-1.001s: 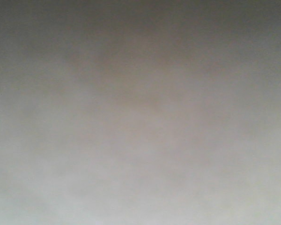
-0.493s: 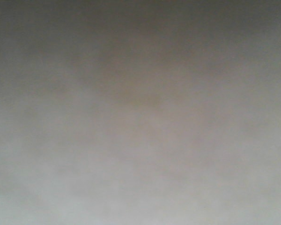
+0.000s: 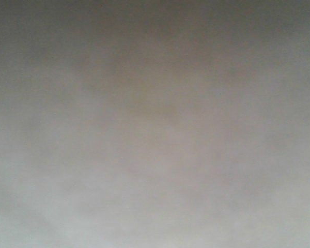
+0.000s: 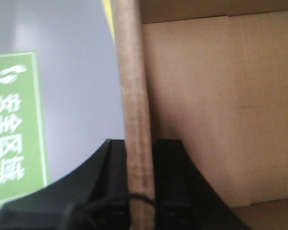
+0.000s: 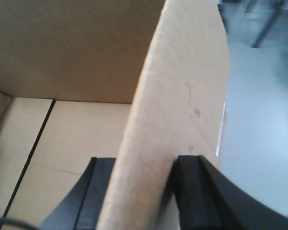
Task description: Grab box from left shelf to table start
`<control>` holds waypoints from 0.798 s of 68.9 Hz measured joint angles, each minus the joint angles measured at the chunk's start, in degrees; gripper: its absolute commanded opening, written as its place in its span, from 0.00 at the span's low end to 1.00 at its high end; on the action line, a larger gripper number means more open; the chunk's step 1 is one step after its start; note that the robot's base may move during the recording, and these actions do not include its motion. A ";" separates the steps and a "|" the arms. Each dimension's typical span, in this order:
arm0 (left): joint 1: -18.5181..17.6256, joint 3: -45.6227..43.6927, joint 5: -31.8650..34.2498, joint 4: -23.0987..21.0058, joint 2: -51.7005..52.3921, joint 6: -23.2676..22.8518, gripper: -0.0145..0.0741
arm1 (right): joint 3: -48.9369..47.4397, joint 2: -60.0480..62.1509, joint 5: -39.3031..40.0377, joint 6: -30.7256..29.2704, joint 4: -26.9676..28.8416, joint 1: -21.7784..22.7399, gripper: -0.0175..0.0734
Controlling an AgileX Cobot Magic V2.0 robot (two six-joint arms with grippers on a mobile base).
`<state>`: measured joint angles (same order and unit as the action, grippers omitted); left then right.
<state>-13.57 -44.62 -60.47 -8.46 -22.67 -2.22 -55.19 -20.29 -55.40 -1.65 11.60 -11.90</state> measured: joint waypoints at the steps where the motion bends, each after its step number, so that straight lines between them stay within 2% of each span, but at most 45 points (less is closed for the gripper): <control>1: 0.00 0.00 0.00 0.00 0.00 0.00 0.05 | 0.00 0.00 0.00 0.00 0.00 0.00 0.26; 55: 0.00 0.00 0.00 0.00 0.00 0.00 0.05 | 0.00 0.00 0.00 0.00 0.00 0.00 0.26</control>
<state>-13.57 -44.62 -60.47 -8.46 -22.67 -2.22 -55.19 -20.29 -55.40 -1.65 11.60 -11.90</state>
